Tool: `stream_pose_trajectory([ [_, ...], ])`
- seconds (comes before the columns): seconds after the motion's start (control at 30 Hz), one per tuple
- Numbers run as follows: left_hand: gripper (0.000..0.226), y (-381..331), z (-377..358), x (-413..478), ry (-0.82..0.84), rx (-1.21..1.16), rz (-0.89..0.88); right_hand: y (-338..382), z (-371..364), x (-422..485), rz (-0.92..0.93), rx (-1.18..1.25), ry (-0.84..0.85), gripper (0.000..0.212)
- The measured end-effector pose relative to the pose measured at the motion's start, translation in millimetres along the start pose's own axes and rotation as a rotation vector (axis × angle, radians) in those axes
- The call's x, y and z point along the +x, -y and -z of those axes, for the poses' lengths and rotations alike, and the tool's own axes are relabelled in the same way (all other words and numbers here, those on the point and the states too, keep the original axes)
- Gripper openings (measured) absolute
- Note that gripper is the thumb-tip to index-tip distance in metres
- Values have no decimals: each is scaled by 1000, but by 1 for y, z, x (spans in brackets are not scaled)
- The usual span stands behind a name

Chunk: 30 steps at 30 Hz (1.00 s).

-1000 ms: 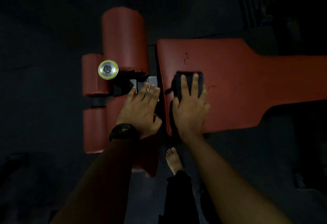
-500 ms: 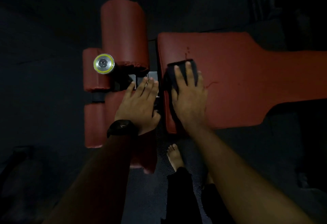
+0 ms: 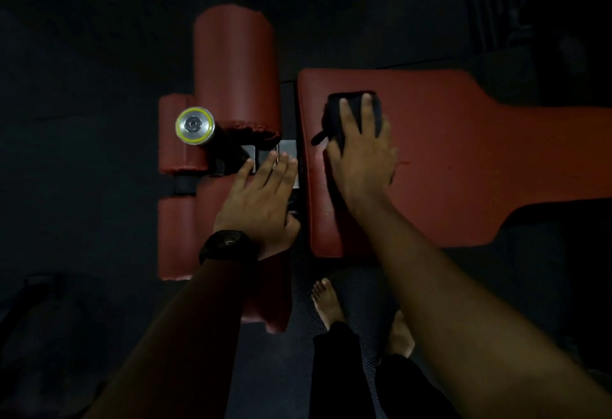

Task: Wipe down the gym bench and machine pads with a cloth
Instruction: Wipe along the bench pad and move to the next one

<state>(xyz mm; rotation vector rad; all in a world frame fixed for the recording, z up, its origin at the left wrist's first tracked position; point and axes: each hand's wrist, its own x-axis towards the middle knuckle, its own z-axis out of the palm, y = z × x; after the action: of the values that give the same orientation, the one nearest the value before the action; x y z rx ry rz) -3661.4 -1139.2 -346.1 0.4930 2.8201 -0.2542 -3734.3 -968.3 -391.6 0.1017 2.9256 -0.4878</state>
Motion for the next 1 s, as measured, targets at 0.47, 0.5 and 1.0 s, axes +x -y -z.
stream_pose_trajectory([
  [0.47,89,2,-5,3,-53,-22,-6,12,-1,24,1,-16,-24,70],
  [0.5,90,2,-5,3,-48,-22,-7,16,-3,13,-85,0,-36,70],
  [1.0,88,1,-2,3,2,-8,-1,38,2,39,-116,-29,-39,69],
])
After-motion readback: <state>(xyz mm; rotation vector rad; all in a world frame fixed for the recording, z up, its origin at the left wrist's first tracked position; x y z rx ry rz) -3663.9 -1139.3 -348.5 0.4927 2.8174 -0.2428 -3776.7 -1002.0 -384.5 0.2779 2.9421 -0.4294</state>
